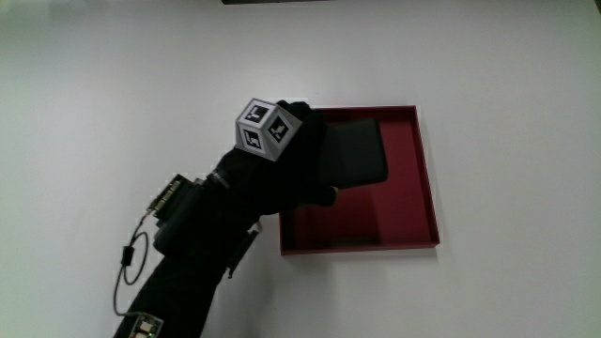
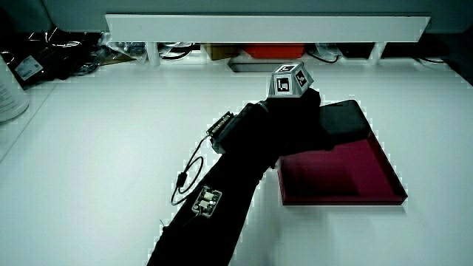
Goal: Place battery into plate
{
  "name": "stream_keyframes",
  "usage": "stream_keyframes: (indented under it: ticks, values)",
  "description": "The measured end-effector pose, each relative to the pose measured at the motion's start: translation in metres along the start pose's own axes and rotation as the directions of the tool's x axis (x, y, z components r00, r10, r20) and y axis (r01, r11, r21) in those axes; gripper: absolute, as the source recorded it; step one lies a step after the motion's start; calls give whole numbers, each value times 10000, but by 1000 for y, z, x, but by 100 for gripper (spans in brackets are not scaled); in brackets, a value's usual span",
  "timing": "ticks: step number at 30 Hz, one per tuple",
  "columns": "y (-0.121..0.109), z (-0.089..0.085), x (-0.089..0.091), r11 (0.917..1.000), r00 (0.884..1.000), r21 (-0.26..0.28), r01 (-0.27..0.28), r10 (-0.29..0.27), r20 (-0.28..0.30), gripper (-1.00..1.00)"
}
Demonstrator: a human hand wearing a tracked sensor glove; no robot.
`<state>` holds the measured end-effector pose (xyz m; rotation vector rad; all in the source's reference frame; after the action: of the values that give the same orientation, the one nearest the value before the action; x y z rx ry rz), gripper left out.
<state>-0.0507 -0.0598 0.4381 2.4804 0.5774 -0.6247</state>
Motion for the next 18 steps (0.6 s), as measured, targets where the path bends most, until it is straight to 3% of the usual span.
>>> stream_keyframes:
  ticks: [3, 7, 8, 10, 18]
  values:
    - [8, -13, 4, 9998, 9983, -173, 133, -123, 568, 0]
    - [15, -31, 13, 9990, 9999, -434, 99, -94, 126, 0]
    - [20, -40, 12, 9983, 9994, -452, 358, -358, 7, 0]
    - [20, -45, 20, 9965, 9995, -815, 159, -182, -267, 0]
    - [30, -82, 9, 9892, 9978, -1448, -221, 127, -652, 0]
